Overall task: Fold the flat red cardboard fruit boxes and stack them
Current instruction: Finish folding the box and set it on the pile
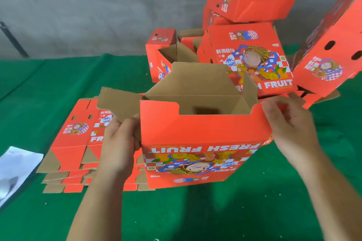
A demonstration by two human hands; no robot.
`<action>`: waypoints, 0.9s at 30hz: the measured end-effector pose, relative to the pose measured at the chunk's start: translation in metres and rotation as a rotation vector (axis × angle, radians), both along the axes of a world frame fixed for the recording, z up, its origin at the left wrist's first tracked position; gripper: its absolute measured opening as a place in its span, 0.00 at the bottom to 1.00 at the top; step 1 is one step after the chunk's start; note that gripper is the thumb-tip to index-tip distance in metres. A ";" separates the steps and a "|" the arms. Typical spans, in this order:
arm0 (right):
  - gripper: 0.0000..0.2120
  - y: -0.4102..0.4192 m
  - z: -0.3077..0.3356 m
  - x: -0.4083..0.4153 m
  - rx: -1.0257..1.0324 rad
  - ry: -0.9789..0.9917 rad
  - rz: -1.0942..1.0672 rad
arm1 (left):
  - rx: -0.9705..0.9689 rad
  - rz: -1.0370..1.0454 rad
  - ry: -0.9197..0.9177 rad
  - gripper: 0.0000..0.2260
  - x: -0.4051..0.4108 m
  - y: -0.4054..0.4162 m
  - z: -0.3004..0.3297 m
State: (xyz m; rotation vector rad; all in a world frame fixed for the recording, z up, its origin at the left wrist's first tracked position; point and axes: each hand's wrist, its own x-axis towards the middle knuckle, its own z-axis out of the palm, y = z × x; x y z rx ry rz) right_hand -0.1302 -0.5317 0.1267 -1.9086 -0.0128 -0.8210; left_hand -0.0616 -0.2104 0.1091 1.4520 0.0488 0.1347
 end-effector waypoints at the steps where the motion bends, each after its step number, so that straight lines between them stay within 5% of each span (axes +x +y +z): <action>1: 0.12 -0.005 -0.001 -0.005 0.036 0.020 0.007 | -0.014 0.017 0.012 0.15 -0.002 -0.004 0.001; 5: 0.21 -0.013 -0.006 -0.022 0.183 -0.041 0.033 | -0.190 0.004 0.043 0.06 0.000 -0.010 0.005; 7: 0.20 -0.015 -0.007 -0.025 0.209 -0.049 0.030 | -0.246 -0.006 0.046 0.21 0.005 -0.016 -0.002; 11: 0.08 -0.022 -0.021 -0.017 -0.019 0.118 -0.129 | 0.062 0.149 -0.154 0.23 0.004 -0.043 -0.030; 14: 0.07 -0.015 -0.056 -0.019 -0.100 0.185 -0.045 | 0.044 -0.024 -0.029 0.12 -0.003 -0.056 -0.073; 18: 0.12 -0.005 -0.072 -0.019 -0.025 0.152 -0.089 | 0.304 -0.150 0.039 0.27 -0.010 -0.068 -0.102; 22: 0.08 -0.005 -0.056 -0.015 0.032 0.056 -0.151 | 0.327 -0.083 0.109 0.38 0.005 -0.070 -0.094; 27: 0.12 -0.007 -0.041 -0.010 0.032 -0.125 -0.273 | 0.052 -0.275 0.016 0.23 0.007 -0.072 -0.069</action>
